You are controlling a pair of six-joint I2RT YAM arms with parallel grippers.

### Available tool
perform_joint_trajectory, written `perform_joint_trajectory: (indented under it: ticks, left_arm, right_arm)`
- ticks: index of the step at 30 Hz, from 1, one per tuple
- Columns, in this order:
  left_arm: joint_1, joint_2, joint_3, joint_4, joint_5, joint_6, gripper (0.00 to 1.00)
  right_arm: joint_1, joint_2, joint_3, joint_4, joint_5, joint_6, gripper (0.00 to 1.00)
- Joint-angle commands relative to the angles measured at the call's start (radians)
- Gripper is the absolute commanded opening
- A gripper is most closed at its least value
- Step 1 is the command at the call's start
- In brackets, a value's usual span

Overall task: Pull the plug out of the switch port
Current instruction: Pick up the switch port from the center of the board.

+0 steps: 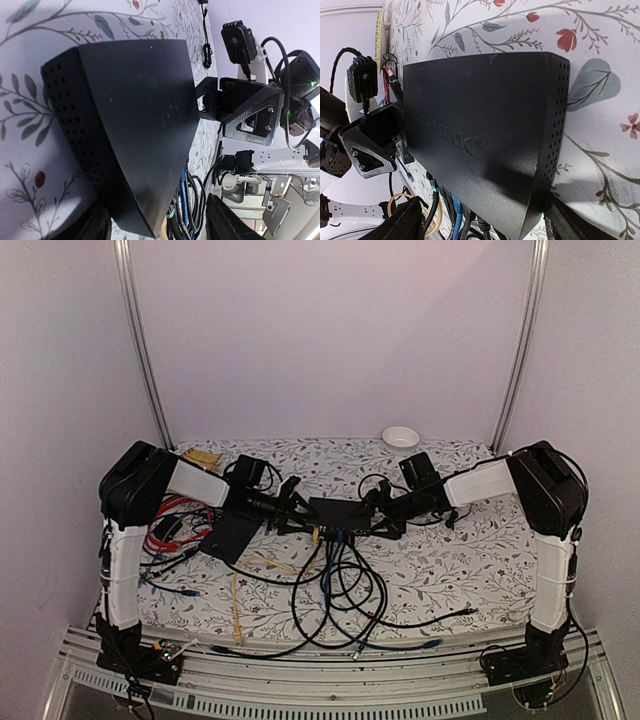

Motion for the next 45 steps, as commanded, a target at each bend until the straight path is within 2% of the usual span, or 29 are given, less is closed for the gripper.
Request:
perform_joint_trajectory:
  ticks: [1, 10, 18, 24, 34, 41, 45]
  left_arm:
    - [-0.054, -0.061, -0.030, 0.093, 0.091, -0.062, 0.64]
    - [-0.089, -0.040, -0.007, 0.133, 0.062, -0.097, 0.63]
    - [-0.089, -0.017, -0.034, 0.360, 0.013, -0.244, 0.60]
    - [-0.092, 0.003, -0.042, 0.520, 0.029, -0.339, 0.59]
    - [-0.116, 0.057, -0.001, 0.510, 0.081, -0.337, 0.58]
    - [-0.105, 0.045, 0.018, 0.429, 0.031, -0.286, 0.57]
    - [-0.098, 0.055, 0.077, 0.349, 0.006, -0.241, 0.58]
  right_arm:
    - [0.013, 0.070, -0.048, -0.072, 0.069, -0.037, 0.82]
    - [0.014, 0.047, -0.056, -0.089, 0.074, -0.059, 0.82]
    - [0.012, 0.040, -0.073, -0.083, 0.072, -0.067, 0.82]
    - [0.008, 0.045, -0.079, -0.071, 0.067, -0.063, 0.82]
    - [-0.006, 0.039, -0.083, -0.065, 0.072, -0.060, 0.82]
    - [-0.010, 0.031, -0.094, -0.068, 0.080, -0.063, 0.82]
    - [-0.012, 0.033, -0.098, -0.068, 0.083, -0.064, 0.82]
